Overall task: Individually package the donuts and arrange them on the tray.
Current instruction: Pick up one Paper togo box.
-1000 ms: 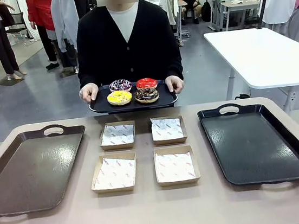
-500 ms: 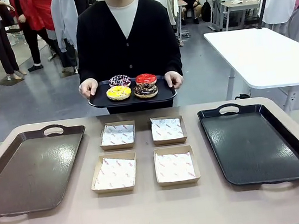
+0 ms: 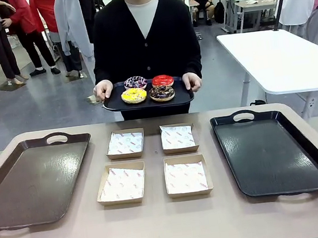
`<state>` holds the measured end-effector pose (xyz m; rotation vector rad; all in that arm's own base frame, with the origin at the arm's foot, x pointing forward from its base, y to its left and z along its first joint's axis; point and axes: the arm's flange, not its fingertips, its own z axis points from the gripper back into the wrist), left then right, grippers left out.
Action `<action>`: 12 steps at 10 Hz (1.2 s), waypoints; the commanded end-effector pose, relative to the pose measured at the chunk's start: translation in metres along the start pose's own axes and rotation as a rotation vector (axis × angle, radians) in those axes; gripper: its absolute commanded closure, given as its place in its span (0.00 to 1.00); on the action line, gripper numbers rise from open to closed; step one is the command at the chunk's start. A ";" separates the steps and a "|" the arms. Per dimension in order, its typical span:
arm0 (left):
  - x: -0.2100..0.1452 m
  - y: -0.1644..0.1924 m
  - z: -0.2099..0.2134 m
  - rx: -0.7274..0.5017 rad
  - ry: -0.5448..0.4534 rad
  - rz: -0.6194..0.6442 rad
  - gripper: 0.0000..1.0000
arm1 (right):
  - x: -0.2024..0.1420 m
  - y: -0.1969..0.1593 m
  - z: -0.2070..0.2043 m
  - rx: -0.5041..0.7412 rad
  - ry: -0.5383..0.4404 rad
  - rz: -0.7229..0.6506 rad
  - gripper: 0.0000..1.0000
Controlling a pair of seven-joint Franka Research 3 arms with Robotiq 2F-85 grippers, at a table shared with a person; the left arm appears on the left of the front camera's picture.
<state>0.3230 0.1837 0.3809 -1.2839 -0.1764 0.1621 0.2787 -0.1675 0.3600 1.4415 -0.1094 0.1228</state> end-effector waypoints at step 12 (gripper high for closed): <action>-0.001 -0.001 0.000 -0.009 0.005 0.001 0.00 | 0.138 0.129 -0.159 -0.592 0.235 0.077 0.00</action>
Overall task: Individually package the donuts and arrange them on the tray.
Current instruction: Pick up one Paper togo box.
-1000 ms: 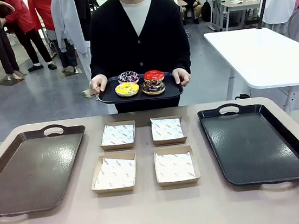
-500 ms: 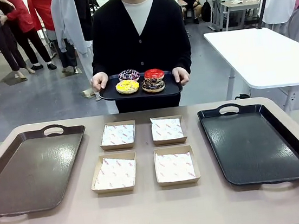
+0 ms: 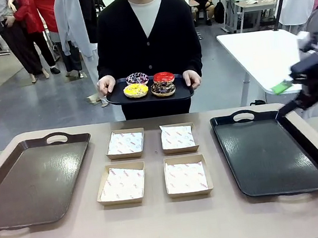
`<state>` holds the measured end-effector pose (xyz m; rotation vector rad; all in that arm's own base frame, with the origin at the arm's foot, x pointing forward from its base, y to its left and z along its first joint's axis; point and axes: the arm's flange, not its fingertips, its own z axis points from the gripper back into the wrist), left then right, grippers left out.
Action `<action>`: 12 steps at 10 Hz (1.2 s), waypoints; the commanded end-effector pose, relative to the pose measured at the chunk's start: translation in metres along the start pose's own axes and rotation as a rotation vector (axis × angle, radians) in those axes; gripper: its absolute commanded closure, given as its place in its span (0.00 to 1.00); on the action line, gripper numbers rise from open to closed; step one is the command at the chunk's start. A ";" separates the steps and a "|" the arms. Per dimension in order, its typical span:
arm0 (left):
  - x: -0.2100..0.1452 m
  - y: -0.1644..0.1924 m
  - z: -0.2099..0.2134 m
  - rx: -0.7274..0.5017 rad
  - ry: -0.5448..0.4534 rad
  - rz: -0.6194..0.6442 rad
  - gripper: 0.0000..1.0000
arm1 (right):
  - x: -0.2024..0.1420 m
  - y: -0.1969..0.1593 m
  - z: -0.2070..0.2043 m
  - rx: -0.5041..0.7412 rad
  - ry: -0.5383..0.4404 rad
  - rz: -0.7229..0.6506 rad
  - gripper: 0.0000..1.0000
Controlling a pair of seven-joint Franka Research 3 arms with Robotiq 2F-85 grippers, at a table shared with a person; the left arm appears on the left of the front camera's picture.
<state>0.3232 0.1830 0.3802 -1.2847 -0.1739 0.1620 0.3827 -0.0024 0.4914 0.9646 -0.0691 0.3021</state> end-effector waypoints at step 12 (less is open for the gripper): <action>-0.001 -0.001 0.001 -0.008 0.003 0.000 0.00 | 0.158 -0.012 -0.224 -0.765 -0.024 0.024 0.00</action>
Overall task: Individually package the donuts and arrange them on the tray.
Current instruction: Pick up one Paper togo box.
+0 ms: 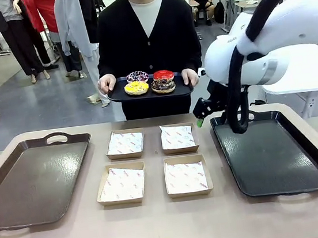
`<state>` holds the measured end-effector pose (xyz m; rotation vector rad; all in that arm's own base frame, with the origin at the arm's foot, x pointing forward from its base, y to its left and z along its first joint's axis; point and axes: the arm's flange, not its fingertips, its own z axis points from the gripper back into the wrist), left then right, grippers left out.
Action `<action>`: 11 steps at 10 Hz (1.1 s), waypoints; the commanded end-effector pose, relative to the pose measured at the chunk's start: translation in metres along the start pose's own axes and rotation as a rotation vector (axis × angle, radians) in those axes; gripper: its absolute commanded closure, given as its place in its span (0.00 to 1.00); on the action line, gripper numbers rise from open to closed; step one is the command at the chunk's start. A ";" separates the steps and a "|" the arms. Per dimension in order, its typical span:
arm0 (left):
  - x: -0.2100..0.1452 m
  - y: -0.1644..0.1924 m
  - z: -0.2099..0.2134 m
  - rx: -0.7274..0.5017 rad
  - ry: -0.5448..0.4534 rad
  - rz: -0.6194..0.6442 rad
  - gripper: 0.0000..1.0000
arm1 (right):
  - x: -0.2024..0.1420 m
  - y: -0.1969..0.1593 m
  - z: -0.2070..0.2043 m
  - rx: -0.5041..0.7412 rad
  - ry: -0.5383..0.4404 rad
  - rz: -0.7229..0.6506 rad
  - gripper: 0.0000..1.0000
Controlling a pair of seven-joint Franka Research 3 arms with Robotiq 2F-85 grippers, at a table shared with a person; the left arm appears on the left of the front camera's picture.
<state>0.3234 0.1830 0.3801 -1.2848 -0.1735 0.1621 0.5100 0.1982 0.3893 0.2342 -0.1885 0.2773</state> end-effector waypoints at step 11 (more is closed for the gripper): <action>-0.001 -0.002 0.001 -0.008 0.003 -0.001 0.00 | 0.013 0.008 -0.036 -0.014 -0.002 -0.007 0.00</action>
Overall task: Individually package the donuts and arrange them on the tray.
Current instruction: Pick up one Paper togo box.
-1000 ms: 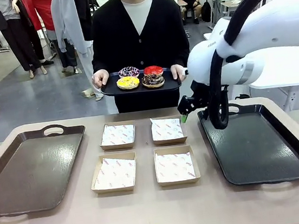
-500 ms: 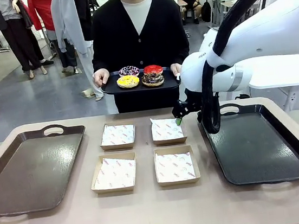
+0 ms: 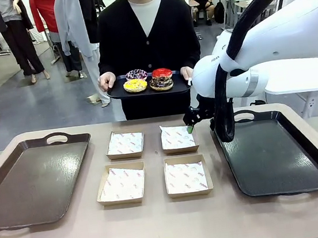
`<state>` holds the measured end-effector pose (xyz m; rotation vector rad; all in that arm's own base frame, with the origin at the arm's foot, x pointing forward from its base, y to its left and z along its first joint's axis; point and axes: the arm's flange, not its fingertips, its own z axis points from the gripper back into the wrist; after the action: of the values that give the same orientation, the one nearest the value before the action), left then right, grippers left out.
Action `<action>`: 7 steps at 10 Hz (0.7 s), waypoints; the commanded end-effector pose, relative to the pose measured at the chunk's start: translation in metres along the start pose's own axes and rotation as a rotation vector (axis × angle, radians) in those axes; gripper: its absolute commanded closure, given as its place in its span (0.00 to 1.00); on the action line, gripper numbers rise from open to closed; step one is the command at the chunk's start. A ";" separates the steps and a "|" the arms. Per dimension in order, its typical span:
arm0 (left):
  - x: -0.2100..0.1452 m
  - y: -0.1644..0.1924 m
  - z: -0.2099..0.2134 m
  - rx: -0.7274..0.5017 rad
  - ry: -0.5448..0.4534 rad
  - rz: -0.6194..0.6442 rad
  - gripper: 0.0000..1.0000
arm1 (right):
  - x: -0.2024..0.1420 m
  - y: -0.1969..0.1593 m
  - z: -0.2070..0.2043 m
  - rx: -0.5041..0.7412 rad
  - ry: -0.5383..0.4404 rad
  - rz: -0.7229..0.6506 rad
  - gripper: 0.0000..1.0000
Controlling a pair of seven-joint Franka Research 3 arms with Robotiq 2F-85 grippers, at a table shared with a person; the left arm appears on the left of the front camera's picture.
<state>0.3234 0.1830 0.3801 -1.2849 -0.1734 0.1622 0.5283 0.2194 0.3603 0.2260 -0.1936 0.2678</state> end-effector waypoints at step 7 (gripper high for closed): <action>-0.001 -0.002 0.001 -0.008 0.003 -0.001 0.00 | 0.023 0.031 -0.042 -0.149 -0.039 -0.167 0.00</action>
<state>0.3234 0.1830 0.3801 -1.2848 -0.1734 0.1622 0.5354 0.2415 0.3362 0.1437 -0.2156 0.1324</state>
